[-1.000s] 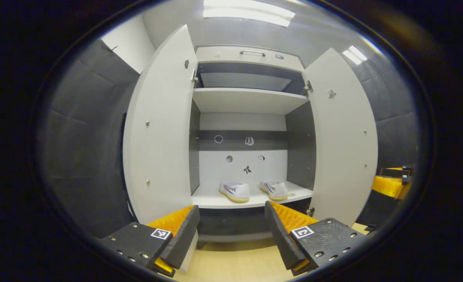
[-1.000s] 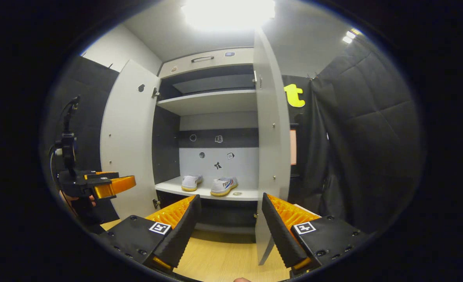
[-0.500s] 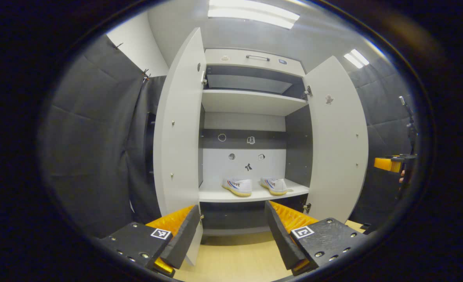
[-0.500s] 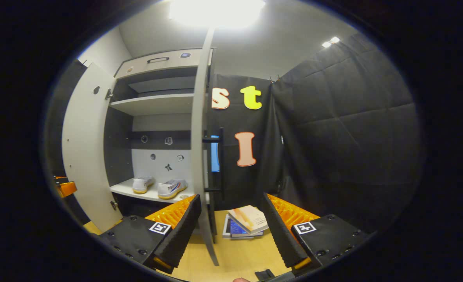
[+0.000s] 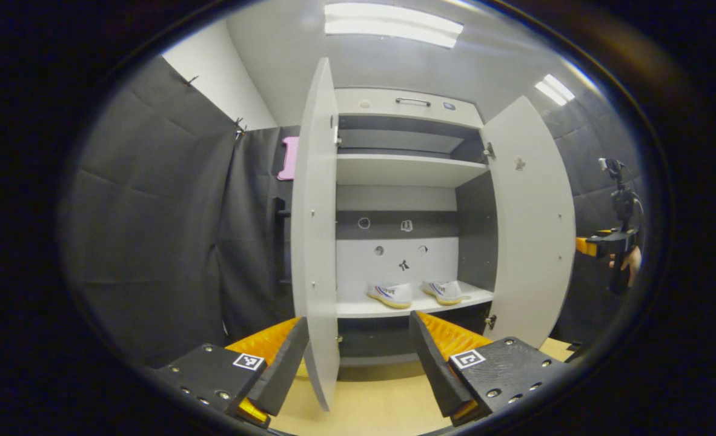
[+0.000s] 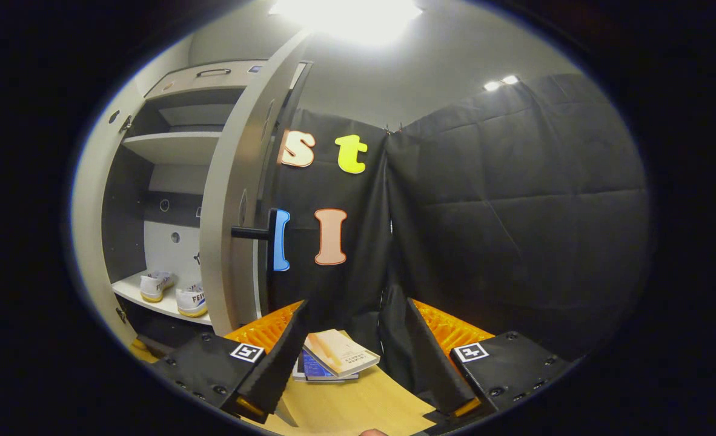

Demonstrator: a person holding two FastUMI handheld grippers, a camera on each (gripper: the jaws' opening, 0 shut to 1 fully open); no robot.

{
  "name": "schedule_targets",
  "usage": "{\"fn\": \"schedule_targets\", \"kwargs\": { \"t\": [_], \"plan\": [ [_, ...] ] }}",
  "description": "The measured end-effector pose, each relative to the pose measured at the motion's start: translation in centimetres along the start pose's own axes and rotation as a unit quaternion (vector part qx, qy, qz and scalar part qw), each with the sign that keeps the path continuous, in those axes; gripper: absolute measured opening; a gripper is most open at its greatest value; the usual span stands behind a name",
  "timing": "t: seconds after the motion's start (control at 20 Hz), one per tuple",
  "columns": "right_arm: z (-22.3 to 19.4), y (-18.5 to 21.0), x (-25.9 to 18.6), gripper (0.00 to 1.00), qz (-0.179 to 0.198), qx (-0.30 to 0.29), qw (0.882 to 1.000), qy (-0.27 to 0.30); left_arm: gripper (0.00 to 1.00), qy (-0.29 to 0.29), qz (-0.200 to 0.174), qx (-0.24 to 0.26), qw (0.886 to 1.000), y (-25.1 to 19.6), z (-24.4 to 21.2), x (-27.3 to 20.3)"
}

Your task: Grab one shoe with the right hand and put it into the shoe cabinet, grab the other shoe with the left hand and put it into the shoe cabinet; then close the right door with the right hand and the left door with the left hand.

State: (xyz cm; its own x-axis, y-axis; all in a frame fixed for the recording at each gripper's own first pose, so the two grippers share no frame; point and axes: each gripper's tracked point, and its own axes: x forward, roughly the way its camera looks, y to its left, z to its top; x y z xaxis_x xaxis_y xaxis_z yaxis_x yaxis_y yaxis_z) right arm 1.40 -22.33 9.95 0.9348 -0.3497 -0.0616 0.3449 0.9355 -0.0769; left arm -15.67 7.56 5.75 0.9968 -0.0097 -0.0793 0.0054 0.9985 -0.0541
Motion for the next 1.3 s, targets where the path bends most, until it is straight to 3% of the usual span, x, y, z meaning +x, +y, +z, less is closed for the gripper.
{"fn": "schedule_targets", "kwargs": {
  "t": [0.2, 0.5, 0.55, 0.65, 0.95, 1.3],
  "plan": [
    [0.2, 1.1, -0.5, 0.89, -0.006, 0.000, 1.000, -0.003, 0.95, 0.003, 0.026, 0.000, 1.000, 3.3, -0.2, -0.8],
    [0.2, 3.8, -1.9, 0.92, 0.018, 0.014, 1.000, 0.000, 0.95, 0.002, 0.047, -0.016, 0.999, 6.6, -0.3, -0.6],
    [0.4, 4.6, -2.2, 0.89, 0.027, 0.017, 0.999, -0.001, 0.95, 0.001, 0.049, -0.016, 0.999, 6.9, -0.3, -0.4],
    [0.5, 6.1, -2.8, 0.92, 0.043, 0.022, 0.999, -0.004, 0.95, 0.002, 0.053, -0.017, 0.998, 7.3, -0.6, -0.5],
    [0.8, 10.5, -3.6, 0.89, 0.094, 0.030, 0.995, -0.010, 0.95, 0.013, 0.066, -0.018, 0.998, 8.7, -1.6, -1.1],
    [1.2, 17.8, -4.9, 0.93, 0.192, 0.025, 0.981, -0.013, 0.95, 0.019, 0.106, -0.012, 0.994, 12.0, -2.1, -2.0]
  ]
}}
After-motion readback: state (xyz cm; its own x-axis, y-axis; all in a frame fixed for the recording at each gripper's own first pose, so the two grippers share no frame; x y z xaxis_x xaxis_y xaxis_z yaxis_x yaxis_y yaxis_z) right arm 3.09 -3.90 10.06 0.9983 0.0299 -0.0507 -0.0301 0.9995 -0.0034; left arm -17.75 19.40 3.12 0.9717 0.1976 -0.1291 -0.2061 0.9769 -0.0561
